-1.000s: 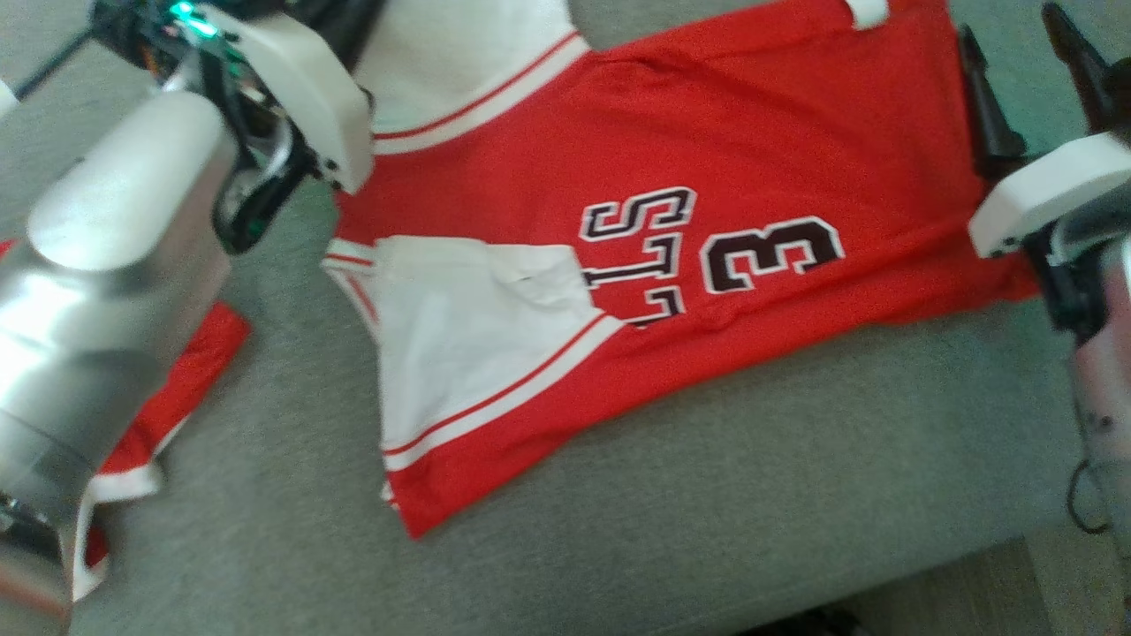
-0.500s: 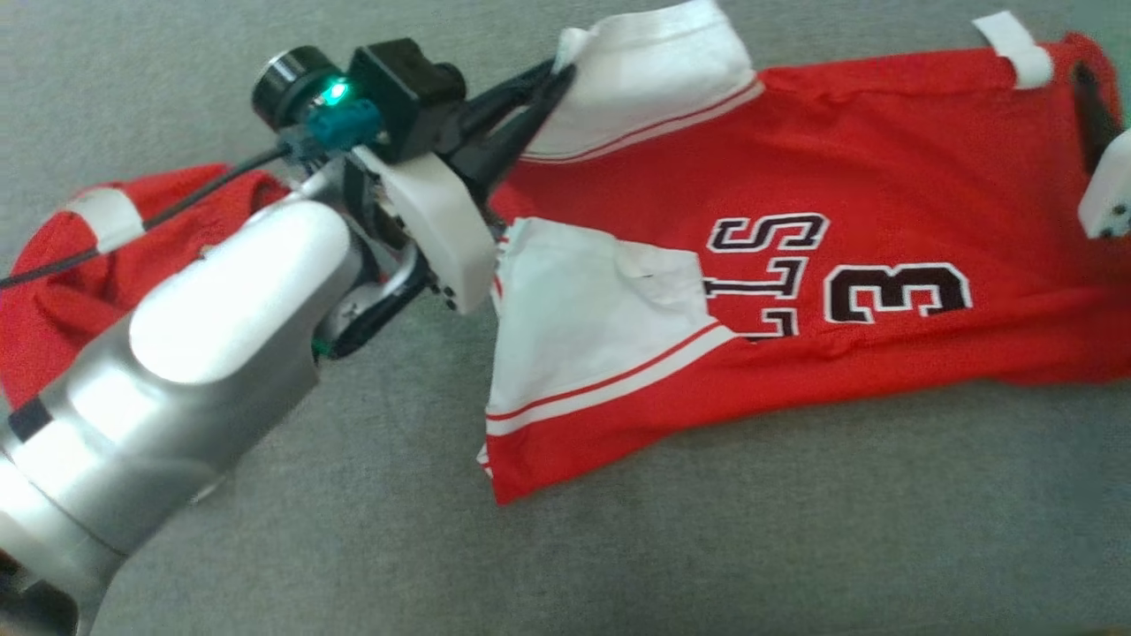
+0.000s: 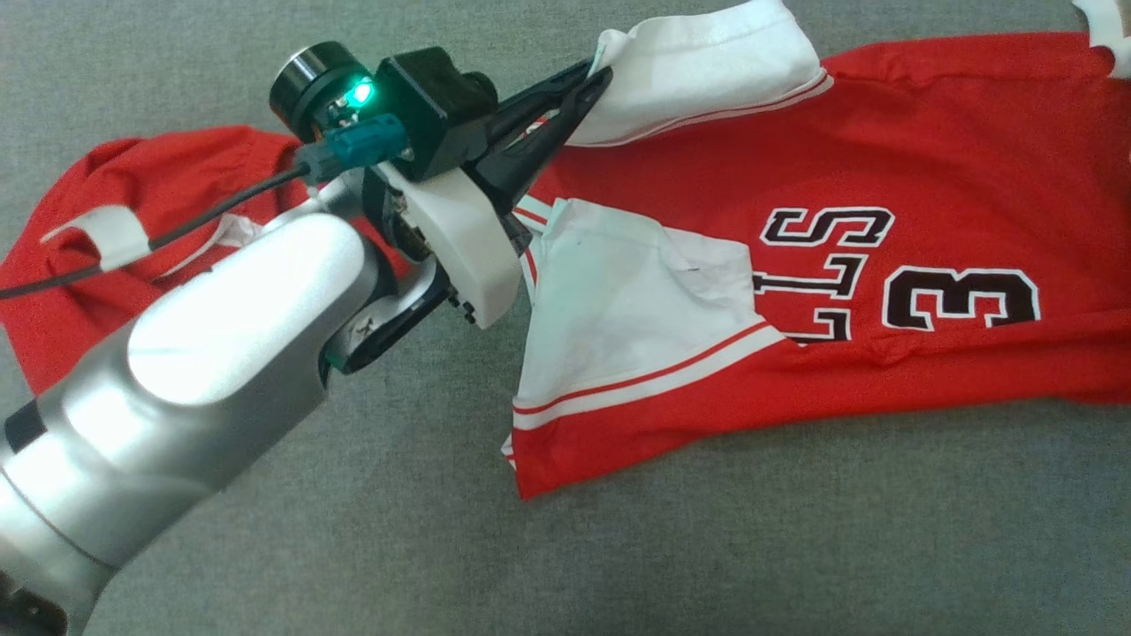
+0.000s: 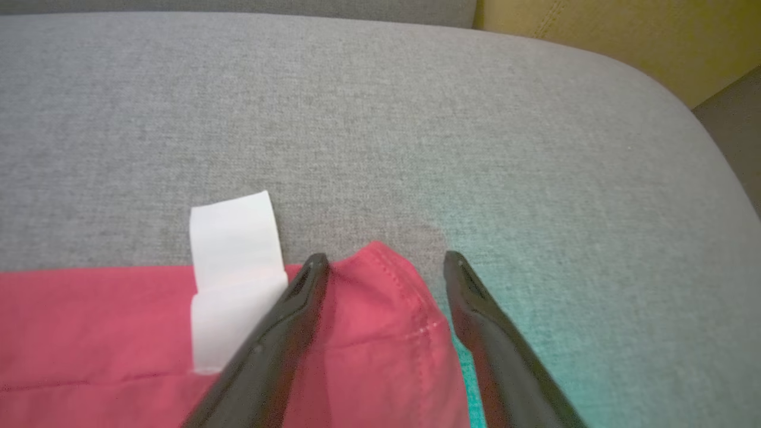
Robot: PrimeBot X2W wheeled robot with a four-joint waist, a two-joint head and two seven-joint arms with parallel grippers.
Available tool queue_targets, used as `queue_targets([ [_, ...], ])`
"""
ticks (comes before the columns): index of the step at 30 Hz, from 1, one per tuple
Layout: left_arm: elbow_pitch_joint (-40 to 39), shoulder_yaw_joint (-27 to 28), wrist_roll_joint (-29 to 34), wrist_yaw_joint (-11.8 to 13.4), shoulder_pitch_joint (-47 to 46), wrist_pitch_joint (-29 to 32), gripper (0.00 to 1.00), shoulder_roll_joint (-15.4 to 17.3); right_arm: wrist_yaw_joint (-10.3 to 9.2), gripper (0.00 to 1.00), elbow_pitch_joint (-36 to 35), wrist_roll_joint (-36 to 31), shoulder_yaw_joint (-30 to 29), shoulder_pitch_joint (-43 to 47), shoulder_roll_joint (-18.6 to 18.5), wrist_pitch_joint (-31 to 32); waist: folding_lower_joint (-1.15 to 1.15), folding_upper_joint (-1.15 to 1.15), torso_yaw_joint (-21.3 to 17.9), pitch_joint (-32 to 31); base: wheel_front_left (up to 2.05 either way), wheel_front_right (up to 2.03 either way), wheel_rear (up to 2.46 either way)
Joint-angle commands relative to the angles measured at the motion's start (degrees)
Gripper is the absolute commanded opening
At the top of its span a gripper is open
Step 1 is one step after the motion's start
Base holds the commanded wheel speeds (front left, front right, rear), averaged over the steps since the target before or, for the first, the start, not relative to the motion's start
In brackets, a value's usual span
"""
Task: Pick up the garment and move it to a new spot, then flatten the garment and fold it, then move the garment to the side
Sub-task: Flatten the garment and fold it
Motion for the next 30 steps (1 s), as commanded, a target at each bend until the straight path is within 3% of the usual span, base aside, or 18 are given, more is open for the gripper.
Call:
queue_targets([
  [1, -1.45, 2.78, 0.19, 0.6, -2.48, -0.08, 0.0, 2.09, -0.05, 0.0, 0.76, -0.06, 1.02, 1.1, 0.84, 1.58, 0.0, 0.0, -0.06, 0.27, 0.0, 0.0, 0.0],
  [14, 8.83, 5.87, 2.32, 1.5, -8.07, -2.94, 0.0, 3.17, -0.05, 0.0, -2.48, 3.36, 0.3, -6.09, 3.04, -8.56, 0.0, 0.0, -3.36, 0.39, 0.0, 0.0, 0.0],
  [30, 30.27, 6.16, 8.77, 0.16, -17.85, -16.97, 0.0, -5.3, -0.05, 0.0, -0.05, 4.75, -1.71, -10.54, 5.65, -16.99, 0.0, 0.0, -4.04, 0.19, 0.0, 0.0, 0.0],
])
